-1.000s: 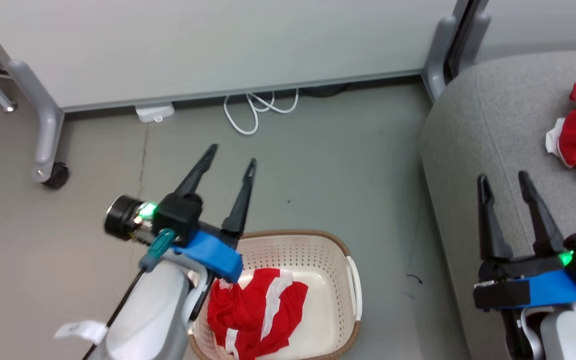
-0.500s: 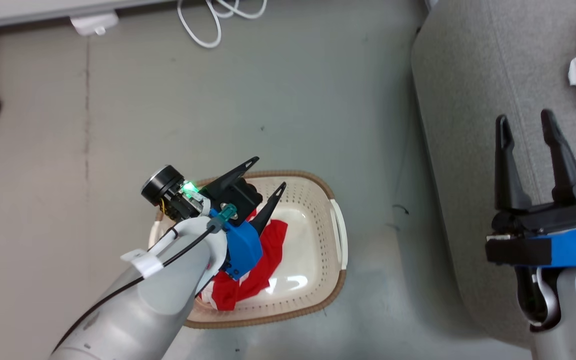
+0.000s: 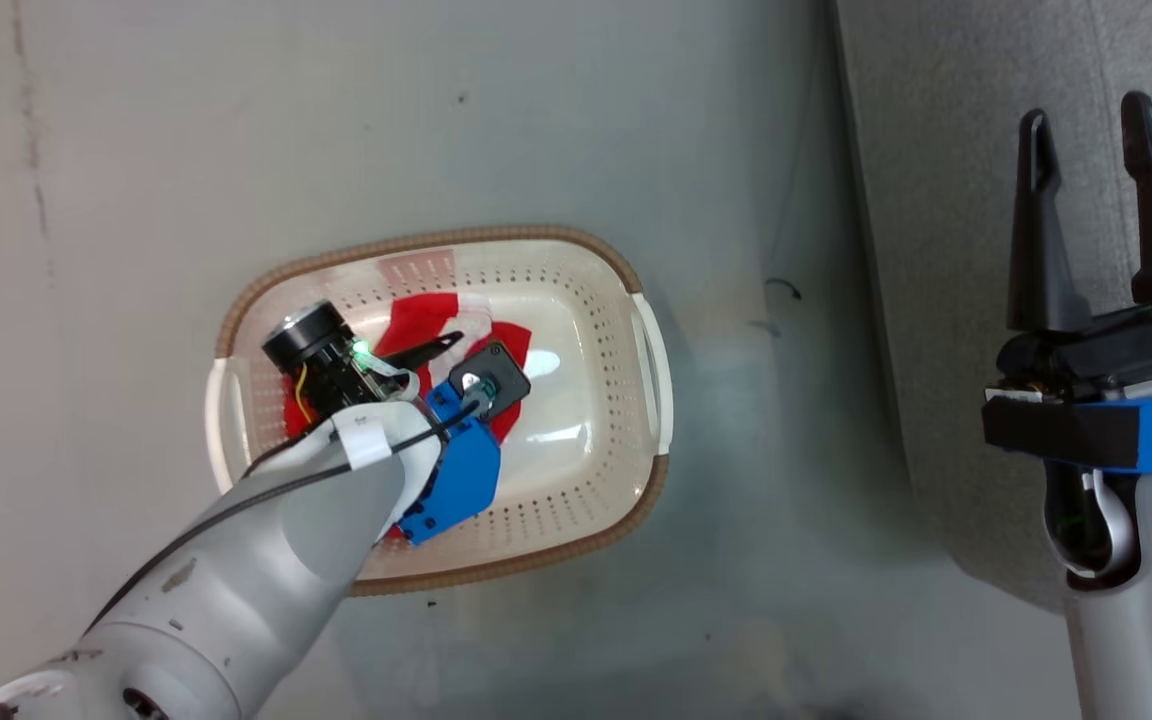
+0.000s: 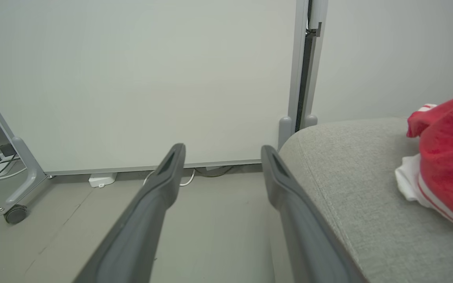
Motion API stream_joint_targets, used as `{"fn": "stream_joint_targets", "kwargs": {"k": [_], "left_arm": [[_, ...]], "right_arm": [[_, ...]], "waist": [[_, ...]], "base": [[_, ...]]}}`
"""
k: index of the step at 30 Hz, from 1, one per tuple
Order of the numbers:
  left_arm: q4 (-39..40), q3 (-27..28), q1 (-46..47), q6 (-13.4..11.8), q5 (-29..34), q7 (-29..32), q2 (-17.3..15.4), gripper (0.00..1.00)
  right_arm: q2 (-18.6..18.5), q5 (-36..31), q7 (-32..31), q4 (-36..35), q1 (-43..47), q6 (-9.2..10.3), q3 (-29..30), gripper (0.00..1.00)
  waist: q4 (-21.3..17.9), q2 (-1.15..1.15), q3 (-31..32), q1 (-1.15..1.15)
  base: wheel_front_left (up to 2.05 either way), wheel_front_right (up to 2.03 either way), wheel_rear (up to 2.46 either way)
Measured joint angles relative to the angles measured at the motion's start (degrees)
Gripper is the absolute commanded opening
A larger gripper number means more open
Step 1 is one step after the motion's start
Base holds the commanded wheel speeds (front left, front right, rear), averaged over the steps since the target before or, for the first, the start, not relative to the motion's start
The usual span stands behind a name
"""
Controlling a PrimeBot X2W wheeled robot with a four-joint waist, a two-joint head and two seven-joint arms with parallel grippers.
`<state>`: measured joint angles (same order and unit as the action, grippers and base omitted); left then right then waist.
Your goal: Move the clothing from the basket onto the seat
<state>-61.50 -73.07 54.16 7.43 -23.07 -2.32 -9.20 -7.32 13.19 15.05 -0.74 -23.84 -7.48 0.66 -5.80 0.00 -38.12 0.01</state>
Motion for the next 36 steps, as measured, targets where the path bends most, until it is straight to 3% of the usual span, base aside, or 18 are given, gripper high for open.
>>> {"fn": "stream_joint_targets", "kwargs": {"k": [9,20,27,36], "left_arm": [[-2.7,-0.3,2.5,0.0,5.9,13.5,-1.0,1.0],[-3.1,-0.3,4.8,0.0,8.6,24.7,-3.0,1.0],[-2.3,-0.3,6.6,0.0,7.8,28.1,-4.5,1.0],[-2.1,-0.3,8.4,0.0,6.3,27.3,-6.2,1.0]], "right_arm": [[0.2,0.2,0.0,-2.1,-2.7,0.0,-0.6,1.0],[0.9,-0.5,0.0,-4.5,-4.0,0.0,-0.5,1.0],[1.2,-1.5,0.0,-7.0,-4.2,0.0,-0.3,1.0],[1.3,-2.2,0.0,-10.6,-3.8,0.0,0.5,1.0]], "waist": [[-1.9,0.0,-7.3,0.0],[-4.3,0.0,-14.2,0.0],[-5.4,0.0,-17.7,0.0],[-6.4,0.0,-21.6,-0.01]], "base": [[0.0,0.0,0.0],[0.0,0.0,0.0],[0.0,0.0,0.0],[0.0,0.0,0.0]]}}
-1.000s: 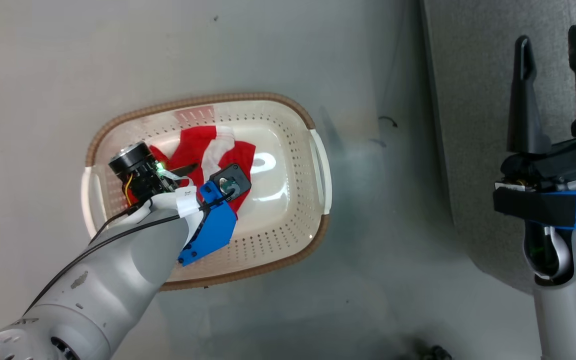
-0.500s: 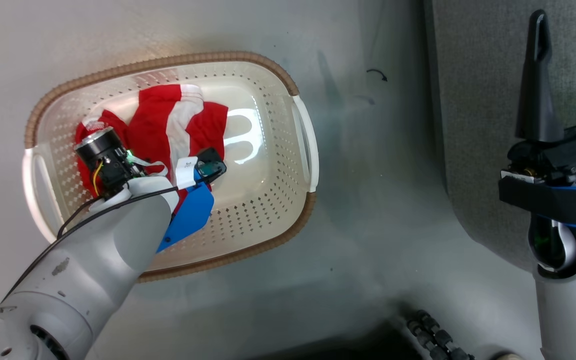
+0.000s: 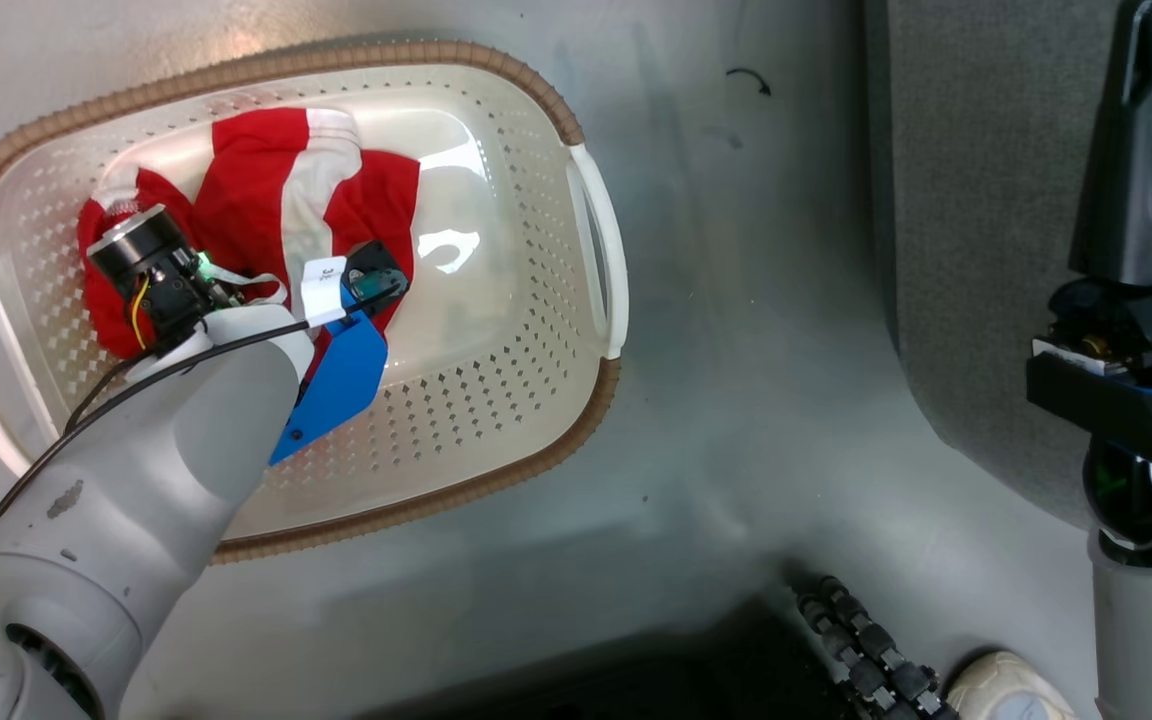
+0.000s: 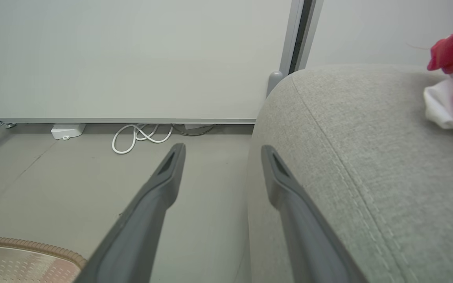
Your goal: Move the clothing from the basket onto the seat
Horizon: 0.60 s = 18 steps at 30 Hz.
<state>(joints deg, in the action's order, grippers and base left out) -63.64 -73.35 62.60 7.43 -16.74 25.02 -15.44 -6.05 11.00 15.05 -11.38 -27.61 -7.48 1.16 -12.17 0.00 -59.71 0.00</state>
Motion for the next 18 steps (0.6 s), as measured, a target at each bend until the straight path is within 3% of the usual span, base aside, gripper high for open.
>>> {"fn": "stream_joint_targets", "kwargs": {"k": [9,10,11,12,18], "left_arm": [[-1.3,0.0,0.6,0.0,0.1,-2.2,0.4,1.0],[-1.5,0.0,0.7,0.0,0.2,-2.3,0.6,0.49],[-1.6,0.0,0.7,0.0,0.9,-2.5,0.7,0.19],[-1.7,0.0,0.7,0.0,1.6,-2.9,0.8,0.0],[-2.7,0.0,0.8,0.0,2.2,-4.7,1.5,0.0]], "right_arm": [[-0.2,-0.9,0.0,-1.7,0.3,0.0,0.0,1.0],[-0.2,-0.9,0.0,-1.8,0.3,0.0,0.0,1.0],[-0.2,-0.9,0.0,-1.9,0.4,0.0,0.1,1.0],[-0.2,-0.9,0.0,-1.9,0.5,0.0,0.1,1.0],[-0.1,-1.1,0.0,-1.8,0.5,0.0,0.2,1.0]], "waist": [[0.1,0.0,-1.7,0.0],[0.1,0.0,-1.9,0.0],[0.0,0.0,-2.0,0.0],[0.0,0.0,-2.1,0.0],[0.2,0.0,-1.7,0.0]], "base": [[0.0,0.0,0.0],[0.0,0.0,0.0],[0.0,0.0,0.0],[0.0,0.0,0.0],[0.0,0.0,0.0]]}}
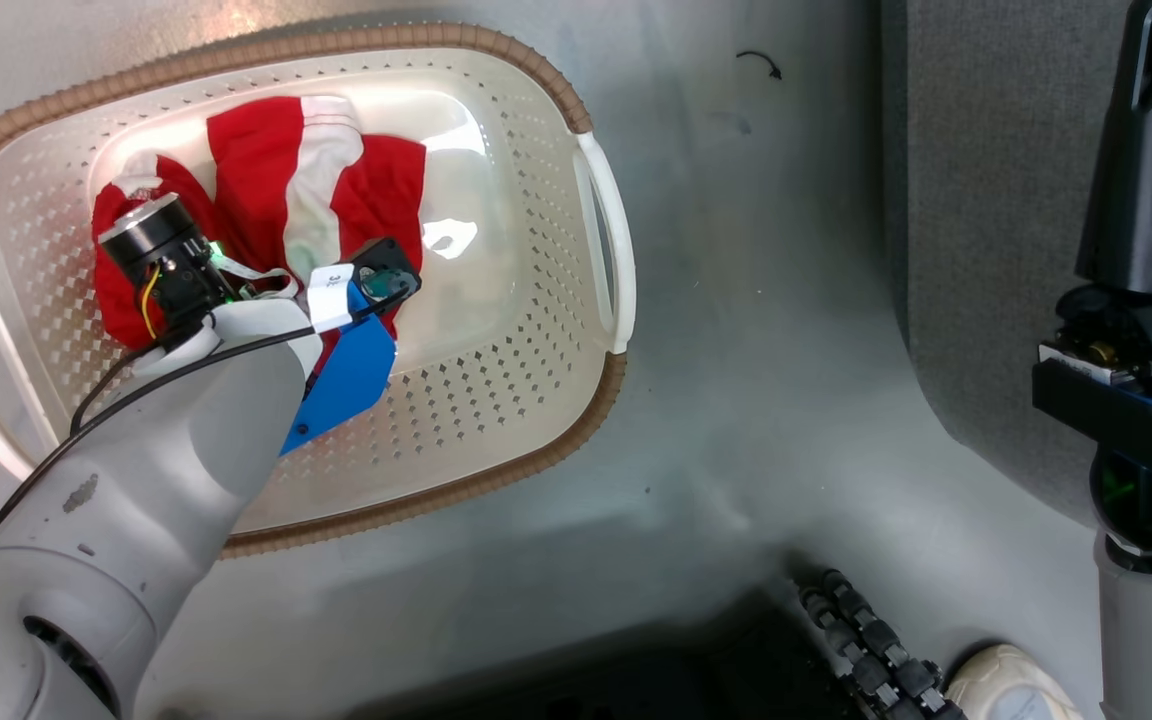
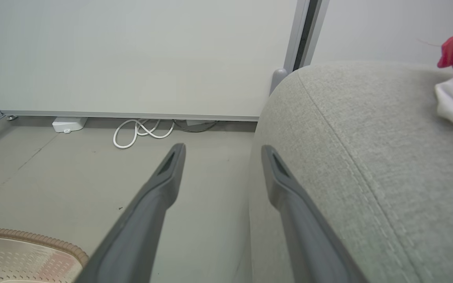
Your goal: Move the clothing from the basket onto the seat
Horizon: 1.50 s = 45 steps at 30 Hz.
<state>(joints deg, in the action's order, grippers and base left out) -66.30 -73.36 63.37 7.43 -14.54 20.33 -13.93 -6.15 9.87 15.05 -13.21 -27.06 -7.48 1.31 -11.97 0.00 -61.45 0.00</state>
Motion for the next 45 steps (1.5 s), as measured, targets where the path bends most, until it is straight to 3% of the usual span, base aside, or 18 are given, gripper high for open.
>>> {"fn": "stream_joint_targets", "kwargs": {"k": [17,33,45], "left_arm": [[1.1,0.0,-1.8,0.0,-4.9,-11.7,5.0,0.0],[0.1,0.1,-5.9,0.0,-15.9,-26.1,7.8,0.0],[0.0,4.6,-10.1,0.0,-24.9,-34.7,8.5,0.0]], "right_arm": [[-0.2,-0.1,0.0,2.7,-0.1,0.0,0.2,1.0],[-0.5,-0.2,0.0,7.4,3.2,0.0,0.7,1.0],[-0.4,-0.7,0.0,10.5,8.0,0.0,1.5,1.0]], "waist": [[2.8,0.0,8.2,0.0],[6.1,0.0,22.6,-0.01],[8.9,-0.01,34.2,-0.01]], "base": [[0.0,0.0,0.0],[0.0,0.0,0.0],[0.0,0.0,0.0]]}}
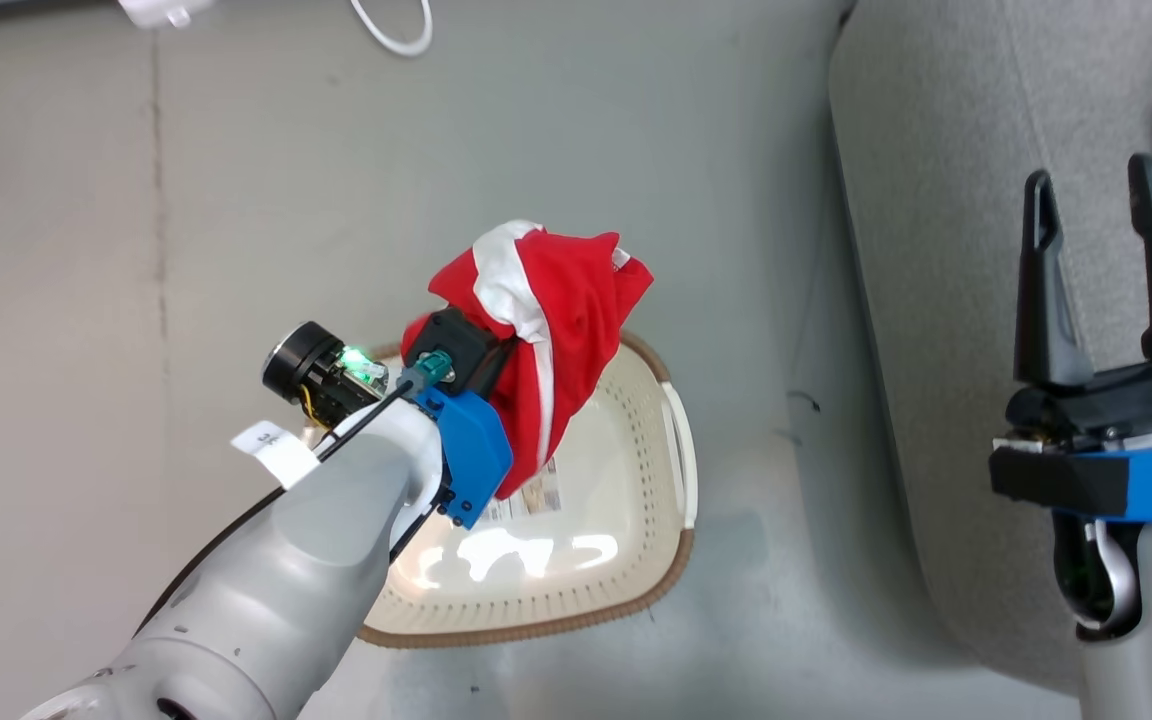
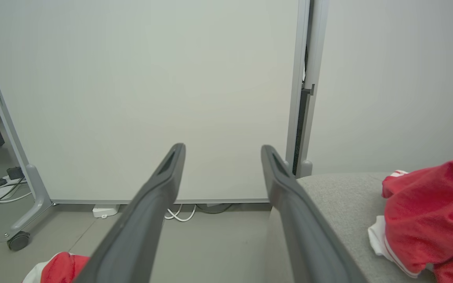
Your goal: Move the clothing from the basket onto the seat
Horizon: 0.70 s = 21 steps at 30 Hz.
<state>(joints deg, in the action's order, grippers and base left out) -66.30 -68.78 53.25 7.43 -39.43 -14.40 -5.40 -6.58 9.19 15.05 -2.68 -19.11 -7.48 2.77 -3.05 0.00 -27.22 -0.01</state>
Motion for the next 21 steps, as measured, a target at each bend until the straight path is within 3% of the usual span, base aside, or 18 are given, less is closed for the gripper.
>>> {"fn": "stream_joint_targets", "kwargs": {"k": [7,21], "left_arm": [[5.7,6.0,-0.5,-0.4,-1.6,-0.6,-1.6,0.0],[21.8,19.8,-5.3,-2.4,4.0,-0.6,-4.1,0.0]], "right_arm": [[0.7,-0.2,0.0,1.5,2.6,0.0,0.1,1.0],[2.0,-0.6,0.0,3.7,6.7,0.0,-0.4,1.0]], "waist": [[1.5,0.0,5.8,0.0],[2.7,0.0,15.6,0.0]], "base": [[0.0,0.0,0.0],[0.0,0.0,0.0]]}}
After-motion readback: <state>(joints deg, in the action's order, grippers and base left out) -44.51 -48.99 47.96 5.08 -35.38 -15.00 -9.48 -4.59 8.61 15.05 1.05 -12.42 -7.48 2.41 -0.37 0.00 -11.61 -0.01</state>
